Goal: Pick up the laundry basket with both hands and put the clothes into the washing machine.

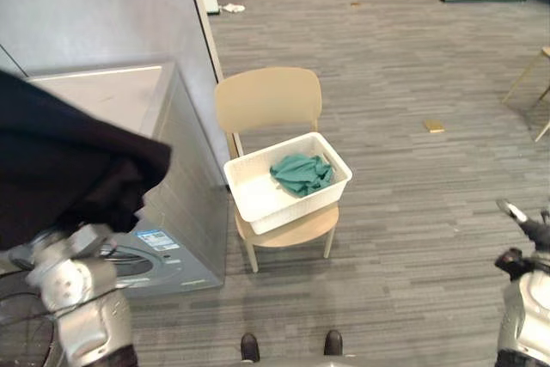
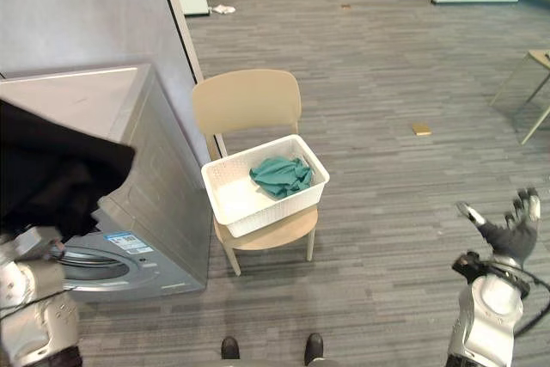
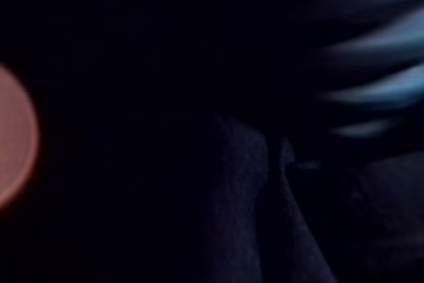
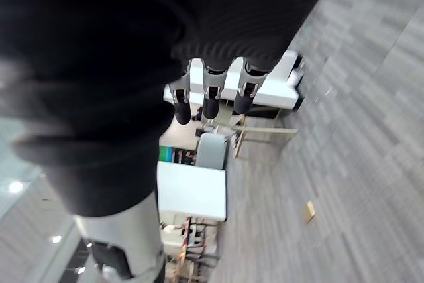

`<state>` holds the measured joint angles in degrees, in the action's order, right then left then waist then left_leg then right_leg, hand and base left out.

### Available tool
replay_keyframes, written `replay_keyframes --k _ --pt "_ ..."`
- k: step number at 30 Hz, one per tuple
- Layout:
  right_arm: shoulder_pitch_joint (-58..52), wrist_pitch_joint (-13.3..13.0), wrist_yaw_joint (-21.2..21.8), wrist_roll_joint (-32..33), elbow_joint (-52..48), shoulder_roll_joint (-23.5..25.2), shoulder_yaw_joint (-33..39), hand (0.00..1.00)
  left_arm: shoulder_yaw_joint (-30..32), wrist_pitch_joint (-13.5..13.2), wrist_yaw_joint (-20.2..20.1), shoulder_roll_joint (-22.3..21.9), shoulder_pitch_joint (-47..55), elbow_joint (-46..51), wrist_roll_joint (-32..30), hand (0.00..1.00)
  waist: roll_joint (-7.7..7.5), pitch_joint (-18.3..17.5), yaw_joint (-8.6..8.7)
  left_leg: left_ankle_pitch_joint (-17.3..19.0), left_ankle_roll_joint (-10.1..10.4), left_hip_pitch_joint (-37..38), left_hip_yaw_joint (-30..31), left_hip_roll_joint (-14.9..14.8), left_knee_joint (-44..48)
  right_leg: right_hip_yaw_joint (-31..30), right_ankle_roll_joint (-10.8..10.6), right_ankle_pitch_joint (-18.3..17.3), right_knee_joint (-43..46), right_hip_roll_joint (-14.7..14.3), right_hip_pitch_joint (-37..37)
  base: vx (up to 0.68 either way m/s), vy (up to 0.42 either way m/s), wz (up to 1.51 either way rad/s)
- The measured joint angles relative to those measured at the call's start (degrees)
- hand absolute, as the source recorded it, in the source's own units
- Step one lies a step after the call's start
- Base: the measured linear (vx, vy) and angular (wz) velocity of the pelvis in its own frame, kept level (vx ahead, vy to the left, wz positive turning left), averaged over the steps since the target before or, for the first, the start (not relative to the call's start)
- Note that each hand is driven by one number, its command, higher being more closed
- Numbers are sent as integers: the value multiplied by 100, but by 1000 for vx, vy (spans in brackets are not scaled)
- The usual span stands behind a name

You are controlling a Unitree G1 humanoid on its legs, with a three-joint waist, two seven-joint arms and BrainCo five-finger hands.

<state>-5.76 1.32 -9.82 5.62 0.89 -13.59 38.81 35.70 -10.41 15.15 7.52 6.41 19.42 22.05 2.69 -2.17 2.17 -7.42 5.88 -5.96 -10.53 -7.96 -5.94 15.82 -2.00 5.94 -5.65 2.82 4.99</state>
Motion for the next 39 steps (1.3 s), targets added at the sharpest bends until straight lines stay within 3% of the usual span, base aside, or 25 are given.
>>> replay_keyframes --k 4,8,9,10,12,13,14,15,16,17,18,19,21,23,24,26,28,31,33,34,35,36,37,38,39 --pt "-320 199 -10 -518 839 219 338 0 423 -27 -19 -437 622 417 5 100 -11 -45 -85 21 -24 -46 186 -9 3 148 7 -72 2 -12 -117 19 8 22" --pt "-525 393 10 -736 1381 486 276 0 171 -28 -121 -751 801 608 80 100 2 -31 -248 22 -43 -214 335 -41 40 545 36 -126 30 -72 -162 -32 -12 55" --pt "-606 396 22 -802 1533 582 218 0 -111 -27 -140 -779 800 665 110 100 -8 11 -289 155 -257 -341 228 -88 161 842 41 -211 138 -44 -192 -32 -16 127" --pt "-599 400 25 -802 1804 656 158 0 -370 -29 -146 -799 800 724 163 100 -29 67 -301 505 -764 -530 -37 -117 454 1157 65 -284 251 47 -209 -17 -1 128" --pt "-499 370 112 -799 2388 686 94 0 -630 -39 -186 -849 756 734 233 100 -240 203 -293 859 -1283 -681 -694 -241 1264 1585 218 -383 303 321 -329 -24 82 116" --pt "-413 364 140 -797 2613 674 80 0 -705 -53 -215 -868 766 733 258 100 -224 276 -335 892 -1329 -818 -843 -353 1852 1706 235 -454 460 360 -344 -13 82 118" --pt "-251 358 214 -789 3068 598 52 0 -905 -84 -271 -969 865 736 266 100 93 351 -424 865 -1403 -840 -961 -520 2277 1952 105 -740 883 277 -445 29 34 101" --pt "-252 334 246 -786 3292 568 49 0 -1001 -88 -297 -987 860 718 267 100 130 350 -386 930 -1155 -790 -893 -491 2004 2087 82 -841 986 297 -438 61 82 162" --pt "-190 324 271 -786 3881 578 -90 0 -1085 -90 -358 -1001 823 694 267 100 51 332 -299 1023 -1151 -740 -952 -275 1456 2268 97 -900 996 496 -368 37 131 157" --pt "-121 324 368 -792 4291 633 -174 0 -1101 -113 -395 -1007 775 679 266 100 -79 364 -297 1126 -1332 -775 -1153 -214 1651 2438 156 -854 922 652 -292 6 110 140" --pt "34 340 472 -791 4660 675 -224 0 -1109 -135 -399 -1026 775 670 265 100 -110 435 -398 1163 -1369 -834 -1303 -331 2163 2548 208 -819 976 752 -278 70 93 85" --pt "86 363 543 -788 4853 717 -456 0 -1154 -135 -399 -1047 782 558 261 100 8 455 -475 1095 -1333 -692 -1515 -544 2472 2732 195 -787 1064 746 -334 84 74 63" --pt "161 351 654 -788 5054 745 -757 0 -1434 -125 -409 -1042 700 326 261 100 128 460 -418 1003 -1021 -563 -1585 -477 2219 3097 43 -868 1319 820 -418 54 132 109" --pt "295 345 709 -797 5254 797 -945 0 -1799 -106 -459 -1066 723 250 261 100 85 500 -445 857 -840 -505 -1421 -269 1786 3411 8 -860 1328 960 -481 -39 146 96" --pt "391 284 732 -799 5343 894 -1068 0 -2010 -93 -518 -1061 743 250 262 100 14 547 -423 918 -834 -511 -1379 -189 1623 3647 -38 -829 1331 1046 -500 -28 122 80" --pt "488 252 736 -799 5437 896 -1381 0 -2316 -48 -526 -1066 776 251 263 100 40 646 -410 1083 -672 -560 -1477 -225 1947 3850 -145 -752 1362 1132 -657 -21 153 65" --pt "534 252 748 -801 5438 993 -1854 0 -2549 60 -596 -1061 799 251 261 100 -13 658 -360 1106 -713 -589 -1284 106 1772 3941 -184 -631 1323 1288 -714 -54 211 48" --pt "597 253 753 -851 5442 1057 -1968 0 -2791 140 -683 -1079 801 239 256 100 79 735 -309 1189 -821 -680 -1083 444 1757 3933 -139 -551 1413 1553 -685 -41 246 46" --pt "492 261 781 -878 5442 1054 -1967 0 -2968 147 -804 -1087 859 223 252 100 112 765 -322 1216 -864 -511 -981 780 1573 3889 -28 -681 1870 1983 -690 32 317 47" --pt "393 258 806 -937 5436 1050 -1964 0 -3116 146 -869 -1075 843 127 249 100 107 807 -302 1208 -910 -338 -826 1017 1432 3558 366 -991 2365 2283 -590 52 305 53" --pt "314 258 833 -970 5424 1051 -1964 0 -3184 151 -887 -1063 825 64 249 100 115 821 -272 1199 -1000 -263 -716 1113 1383 3196 642 -1263 2622 2333 -460 59 213 76" --pt "146 209 872 -945 5317 1075 -1940 0 -3353 150 -895 -1054 762 -82 248 100 61 859 -185 1206 -1117 -153 -510 1291 1345 2093 829 -1744 3104 2217 -116 54 135 77" --pt "135 190 878 -949 5216 1088 -1938 0 -3416 149 -895 -1031 734 -170 246 100 12 898 -122 1241 -1178 -83 -442 1359 1319 1494 718 -1874 3316 2059 54 88 111 94" --pt "135 160 890 -945 5154 1105 -1958 0 -3557 168 -891 -989 682 -411 229 100 -64 977 -46 1268 -1221 94 -335 1422 1259 551 452 -2059 3708 1620 359 83 52 71" --pt "138 137 891 -943 5122 1142 -1966 0 -3638 248 -892 -962 686 -534 204 100 -117 1002 3 1287 -1249 223 -330 1418 1222 217 329 -2137 3948 1322 559 139 43 66"
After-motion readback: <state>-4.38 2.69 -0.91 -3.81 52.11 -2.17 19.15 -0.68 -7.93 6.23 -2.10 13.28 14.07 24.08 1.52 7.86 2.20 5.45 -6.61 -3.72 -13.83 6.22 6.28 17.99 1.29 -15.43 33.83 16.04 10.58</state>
